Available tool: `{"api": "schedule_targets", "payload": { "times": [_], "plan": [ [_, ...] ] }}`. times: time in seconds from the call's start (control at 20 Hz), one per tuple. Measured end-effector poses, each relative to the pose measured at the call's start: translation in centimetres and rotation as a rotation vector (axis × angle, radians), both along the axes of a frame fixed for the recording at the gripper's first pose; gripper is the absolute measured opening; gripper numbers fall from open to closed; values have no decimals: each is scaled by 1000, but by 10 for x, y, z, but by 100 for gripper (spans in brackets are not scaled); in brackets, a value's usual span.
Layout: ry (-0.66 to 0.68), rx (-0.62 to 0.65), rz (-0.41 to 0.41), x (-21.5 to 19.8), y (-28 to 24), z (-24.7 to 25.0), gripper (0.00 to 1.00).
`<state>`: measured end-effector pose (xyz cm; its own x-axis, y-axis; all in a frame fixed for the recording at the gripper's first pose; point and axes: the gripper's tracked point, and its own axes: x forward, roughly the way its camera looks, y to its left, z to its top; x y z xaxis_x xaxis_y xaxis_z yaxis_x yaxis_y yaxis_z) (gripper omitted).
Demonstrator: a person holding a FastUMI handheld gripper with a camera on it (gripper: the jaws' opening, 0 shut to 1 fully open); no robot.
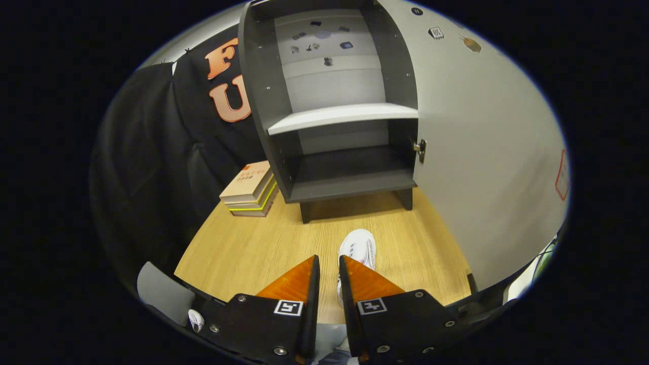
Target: Open the shoe cabinet door, grab the shoes and put them into the shoe cabinet, then close the shoe cabinet door.
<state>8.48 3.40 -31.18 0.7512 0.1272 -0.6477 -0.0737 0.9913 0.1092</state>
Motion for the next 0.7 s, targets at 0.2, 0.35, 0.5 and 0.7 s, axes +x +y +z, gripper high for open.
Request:
{"api": "schedule_targets", "payload": {
  "times": [0.2, 0.35, 0.5, 0.7],
  "plan": [
    [97, 24, 0, -5, 2, -46, 25],
    [154, 44, -5, -4, 3, -75, 26],
    [206, 54, -5, -1, 5, -103, 26],
    [254, 67, -11, 8, 5, -132, 26]
  ]
}}
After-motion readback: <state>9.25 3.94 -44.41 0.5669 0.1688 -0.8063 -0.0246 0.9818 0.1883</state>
